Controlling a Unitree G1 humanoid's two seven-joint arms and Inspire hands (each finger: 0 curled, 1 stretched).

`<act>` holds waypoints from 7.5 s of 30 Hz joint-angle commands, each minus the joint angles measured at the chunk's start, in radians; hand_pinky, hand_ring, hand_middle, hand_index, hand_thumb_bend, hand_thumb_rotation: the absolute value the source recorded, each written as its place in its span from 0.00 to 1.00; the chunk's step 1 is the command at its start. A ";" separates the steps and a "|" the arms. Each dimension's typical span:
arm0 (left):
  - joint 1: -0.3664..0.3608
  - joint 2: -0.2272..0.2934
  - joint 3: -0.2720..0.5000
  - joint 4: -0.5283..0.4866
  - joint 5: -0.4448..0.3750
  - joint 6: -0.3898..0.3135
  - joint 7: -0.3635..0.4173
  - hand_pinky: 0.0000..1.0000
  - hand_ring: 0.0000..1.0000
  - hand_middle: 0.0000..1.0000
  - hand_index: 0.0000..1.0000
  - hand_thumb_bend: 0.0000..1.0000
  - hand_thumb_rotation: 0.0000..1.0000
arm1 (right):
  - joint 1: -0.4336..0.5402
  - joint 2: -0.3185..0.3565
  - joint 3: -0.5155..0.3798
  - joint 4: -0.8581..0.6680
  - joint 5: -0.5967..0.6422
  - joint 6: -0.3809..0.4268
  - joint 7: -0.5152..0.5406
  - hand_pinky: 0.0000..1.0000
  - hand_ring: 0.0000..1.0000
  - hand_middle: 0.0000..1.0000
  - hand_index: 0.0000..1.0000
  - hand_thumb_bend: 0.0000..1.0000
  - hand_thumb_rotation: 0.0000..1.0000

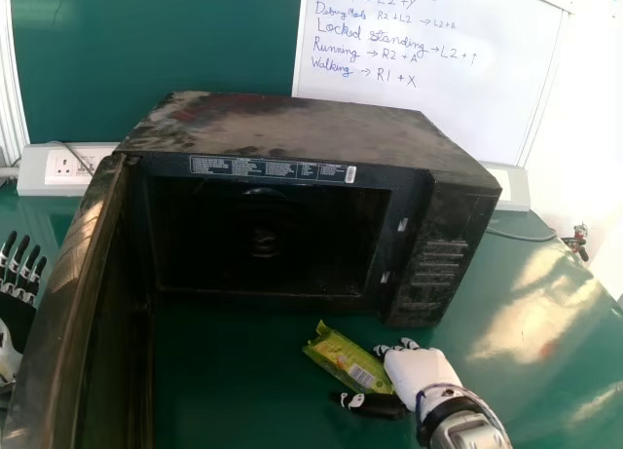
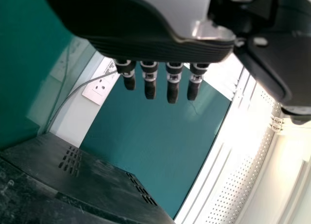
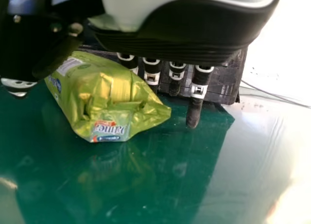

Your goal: Put biscuit inside oven

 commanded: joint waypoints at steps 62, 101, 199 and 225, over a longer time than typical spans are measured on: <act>0.022 -0.032 -0.001 0.039 -0.005 0.002 -0.004 0.90 0.75 0.81 0.97 0.00 0.00 | 0.053 0.127 0.048 0.104 -0.282 -0.055 -0.228 0.54 0.54 0.58 0.73 0.79 0.02; 0.021 -0.030 -0.002 0.039 -0.006 0.000 -0.009 0.96 0.77 0.82 0.98 0.00 0.00 | 0.058 0.188 -0.019 0.097 -0.136 -0.029 -0.399 0.55 0.56 0.48 0.51 0.52 0.00; 0.025 -0.043 -0.003 0.032 -0.009 -0.003 -0.004 0.81 0.73 0.79 0.95 0.00 0.00 | -0.385 0.245 0.080 0.323 -0.029 -0.139 -0.503 0.47 0.44 0.45 0.55 0.51 0.00; 0.022 -0.043 -0.003 0.039 -0.006 -0.008 0.000 0.74 0.71 0.78 0.94 0.00 0.00 | -0.577 0.256 0.159 0.627 0.050 -0.152 -0.622 0.52 0.45 0.48 0.53 0.52 0.00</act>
